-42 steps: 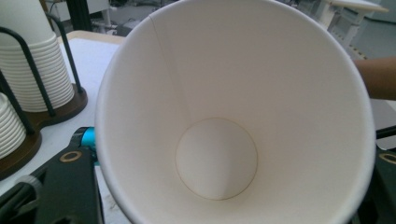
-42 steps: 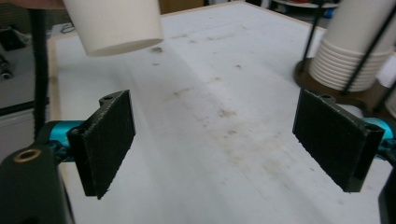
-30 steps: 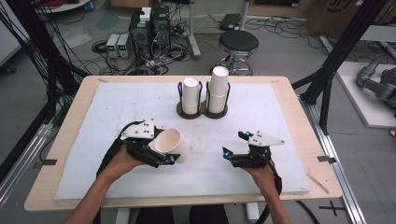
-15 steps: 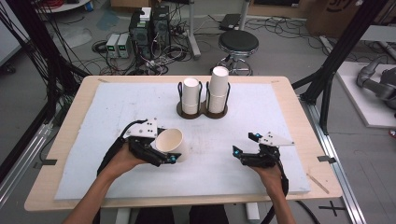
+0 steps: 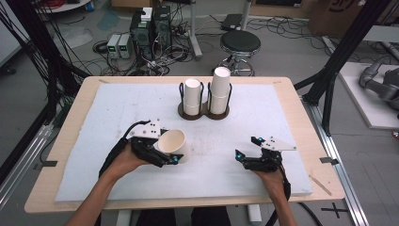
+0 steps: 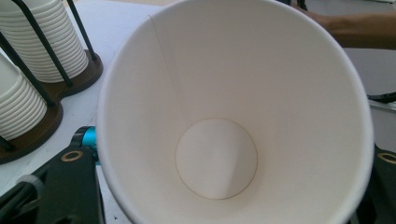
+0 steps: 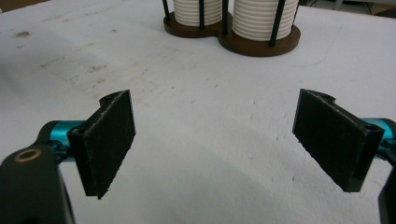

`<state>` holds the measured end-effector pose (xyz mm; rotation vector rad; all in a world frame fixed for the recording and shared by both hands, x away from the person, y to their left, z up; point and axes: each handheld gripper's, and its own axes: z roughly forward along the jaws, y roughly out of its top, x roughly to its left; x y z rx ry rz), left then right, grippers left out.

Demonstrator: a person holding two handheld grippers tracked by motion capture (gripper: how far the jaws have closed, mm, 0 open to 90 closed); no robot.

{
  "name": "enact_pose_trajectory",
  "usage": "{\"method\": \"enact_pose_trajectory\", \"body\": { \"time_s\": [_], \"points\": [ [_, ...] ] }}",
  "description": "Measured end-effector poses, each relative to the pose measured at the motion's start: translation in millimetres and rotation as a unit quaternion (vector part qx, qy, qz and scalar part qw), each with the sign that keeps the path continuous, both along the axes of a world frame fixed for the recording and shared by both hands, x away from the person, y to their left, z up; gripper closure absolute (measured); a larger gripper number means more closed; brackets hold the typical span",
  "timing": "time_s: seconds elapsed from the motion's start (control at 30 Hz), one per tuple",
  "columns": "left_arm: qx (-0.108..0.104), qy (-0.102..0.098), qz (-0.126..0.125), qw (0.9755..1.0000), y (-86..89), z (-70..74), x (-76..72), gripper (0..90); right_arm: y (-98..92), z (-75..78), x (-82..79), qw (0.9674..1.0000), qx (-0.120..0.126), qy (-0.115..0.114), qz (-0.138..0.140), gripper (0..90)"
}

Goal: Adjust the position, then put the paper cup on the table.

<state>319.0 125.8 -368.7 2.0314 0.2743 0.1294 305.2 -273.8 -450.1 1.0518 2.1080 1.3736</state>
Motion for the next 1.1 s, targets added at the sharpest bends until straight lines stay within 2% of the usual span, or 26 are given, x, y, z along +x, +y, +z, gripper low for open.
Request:
{"method": "enact_pose_trajectory", "body": {
  "time_s": [0.63, 0.83, 0.93, 1.1],
  "points": [
    [0.011, 0.002, 0.0, 0.9999, -2.1, -1.4, 6.7, 28.1, 0.2, -0.4, -1.0, 1.0, 0.003, -0.004, 0.002, 13.7],
    [0.031, 0.0, 0.002, 0.9995, -8.3, -4.0, 11.6, 28.2, 0.5, -0.5, -1.7, 1.0, 0.002, -0.006, 0.002, 13.8],
    [0.049, -0.001, 0.004, 0.9988, -13.3, -8.0, 15.0, 28.1, -0.6, -0.7, -1.3, 1.0, 0.006, -0.006, 0.002, 13.8],
    [0.065, 0.003, 0.008, 0.9978, -23.8, -16.3, 22.2, 28.2, -3.3, -1.1, -0.7, 0.9998, 0.018, -0.004, 0.0, 13.7]
  ]
}}
